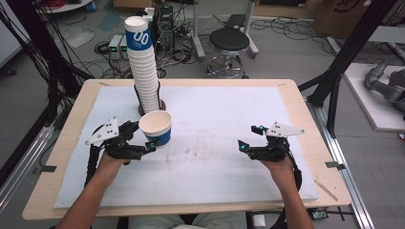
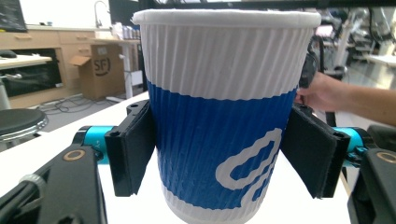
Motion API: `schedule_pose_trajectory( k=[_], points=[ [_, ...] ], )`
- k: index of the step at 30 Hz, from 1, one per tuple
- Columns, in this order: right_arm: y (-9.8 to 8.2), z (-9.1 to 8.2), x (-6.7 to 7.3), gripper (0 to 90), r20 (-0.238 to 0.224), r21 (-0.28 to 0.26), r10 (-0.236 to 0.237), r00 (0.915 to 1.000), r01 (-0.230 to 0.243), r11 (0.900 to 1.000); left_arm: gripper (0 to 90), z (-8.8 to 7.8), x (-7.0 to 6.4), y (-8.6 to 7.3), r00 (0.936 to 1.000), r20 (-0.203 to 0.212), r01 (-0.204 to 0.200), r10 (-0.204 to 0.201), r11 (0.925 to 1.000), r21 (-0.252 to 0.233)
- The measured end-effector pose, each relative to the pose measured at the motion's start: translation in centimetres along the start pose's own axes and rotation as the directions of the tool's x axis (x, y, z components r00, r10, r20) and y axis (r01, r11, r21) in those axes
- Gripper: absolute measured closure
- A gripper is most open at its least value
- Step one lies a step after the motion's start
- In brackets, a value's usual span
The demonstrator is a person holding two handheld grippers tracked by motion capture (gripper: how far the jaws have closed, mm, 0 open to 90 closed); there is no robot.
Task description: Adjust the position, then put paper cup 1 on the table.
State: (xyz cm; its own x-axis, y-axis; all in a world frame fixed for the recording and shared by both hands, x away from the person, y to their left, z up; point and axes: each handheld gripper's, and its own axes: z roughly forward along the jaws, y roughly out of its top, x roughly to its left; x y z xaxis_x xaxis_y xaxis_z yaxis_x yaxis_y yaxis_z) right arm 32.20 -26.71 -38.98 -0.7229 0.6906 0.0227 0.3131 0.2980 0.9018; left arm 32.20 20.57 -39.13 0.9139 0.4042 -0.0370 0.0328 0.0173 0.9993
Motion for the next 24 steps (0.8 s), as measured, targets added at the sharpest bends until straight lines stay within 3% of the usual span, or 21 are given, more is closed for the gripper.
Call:
schedule_pose_trajectory(
  k=[14, 24],
  points=[
    [-0.4, -0.4, 0.1, 21.4, 0.013, -0.003, 0.009, 0.9999, -0.009, 1.0, 28.2, -3.3, 1.0, 0.0, 0.9967, -0.081, -0.006, 0.003, 0.9993, -0.037],
    [-0.8, -1.1, 0.2, 21.4, 0.024, -0.01, 0.016, 0.9996, -0.016, 1.0, 28.1, -6.4, 2.5, -0.9, 0.9829, -0.184, 0.003, -0.013, 0.9985, -0.055]
  ],
)
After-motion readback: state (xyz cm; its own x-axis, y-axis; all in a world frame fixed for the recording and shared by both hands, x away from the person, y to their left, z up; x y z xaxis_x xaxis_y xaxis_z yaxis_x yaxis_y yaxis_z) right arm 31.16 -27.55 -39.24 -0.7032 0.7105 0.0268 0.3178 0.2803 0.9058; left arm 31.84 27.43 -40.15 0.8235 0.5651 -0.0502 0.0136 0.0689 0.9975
